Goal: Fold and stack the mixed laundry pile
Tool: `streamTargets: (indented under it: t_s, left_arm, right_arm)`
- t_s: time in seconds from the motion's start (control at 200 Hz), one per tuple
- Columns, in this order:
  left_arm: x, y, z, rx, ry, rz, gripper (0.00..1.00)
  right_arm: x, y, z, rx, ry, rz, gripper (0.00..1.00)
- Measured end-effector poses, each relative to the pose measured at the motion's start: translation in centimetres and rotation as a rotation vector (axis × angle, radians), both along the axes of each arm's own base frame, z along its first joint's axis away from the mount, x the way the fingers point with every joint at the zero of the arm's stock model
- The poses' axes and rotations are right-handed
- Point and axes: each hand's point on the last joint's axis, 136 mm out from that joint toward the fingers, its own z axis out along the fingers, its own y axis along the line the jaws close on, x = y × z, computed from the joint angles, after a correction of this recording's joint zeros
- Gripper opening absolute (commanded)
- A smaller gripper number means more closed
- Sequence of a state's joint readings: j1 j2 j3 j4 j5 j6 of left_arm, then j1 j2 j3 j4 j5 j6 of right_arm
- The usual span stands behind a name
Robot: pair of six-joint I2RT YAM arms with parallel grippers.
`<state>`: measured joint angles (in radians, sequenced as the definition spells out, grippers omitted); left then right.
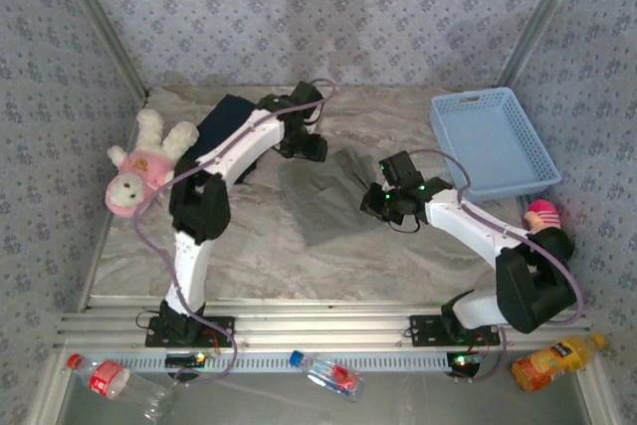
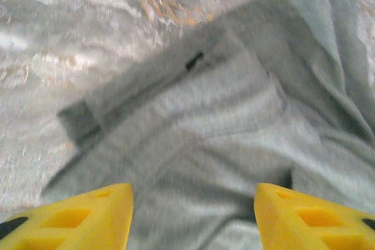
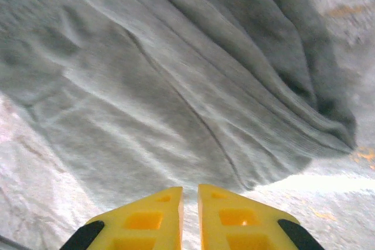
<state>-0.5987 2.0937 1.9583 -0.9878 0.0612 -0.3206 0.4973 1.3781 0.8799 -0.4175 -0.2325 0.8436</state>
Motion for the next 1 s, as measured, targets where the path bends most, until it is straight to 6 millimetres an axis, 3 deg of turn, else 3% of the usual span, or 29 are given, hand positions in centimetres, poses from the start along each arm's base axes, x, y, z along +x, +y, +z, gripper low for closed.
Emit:
streamTargets:
  t_s: [0.13,0.245,0.43,0.63,0.715,0.749,0.844,0.899,1.004]
  left_arm:
    - [-6.4,0.2,2.0,-0.110,0.023,-0.011,0.25]
    - [-10.8,-0.8,1.5,-0.199,0.043,-0.029,0.22]
    - [-13.9,-3.0,-4.9,-0.206,0.149,-0.029,0.21]
    - [-15.2,-2.5,-10.9,-0.116,0.223,-0.005,0.21]
    - [-15.0,-2.7,-10.9,-0.117,0.220,-0.005,0.31]
    - [-14.9,-2.7,-10.7,-0.112,0.216,-0.010,0.39]
    - [-14.5,-2.4,-9.7,-0.083,0.207,-0.011,0.59]
    - [-13.9,-2.0,-8.6,-0.071,0.190,-0.009,0.66]
    - [-12.3,-0.7,-5.2,-0.103,0.140,0.041,0.85]
  right_arm:
    - [1.1,1.2,1.1,0.023,-0.023,0.036,0.15]
    - [2.1,2.2,0.1,0.018,-0.005,0.069,0.15]
    - [2.8,1.5,-3.2,-0.018,0.072,0.065,0.15]
    - [3.4,-1.1,-6.3,-0.028,0.128,0.000,0.16]
    - [3.4,-1.2,-6.7,-0.015,0.138,0.000,0.22]
    - [3.4,-1.1,-6.6,-0.012,0.134,0.007,0.28]
    - [3.6,-0.6,-5.8,-0.009,0.114,0.037,0.54]
    - [3.8,-0.5,-4.7,-0.007,0.090,0.050,0.79]
    - [4.6,-0.4,-1.4,-0.003,0.010,0.083,0.90]
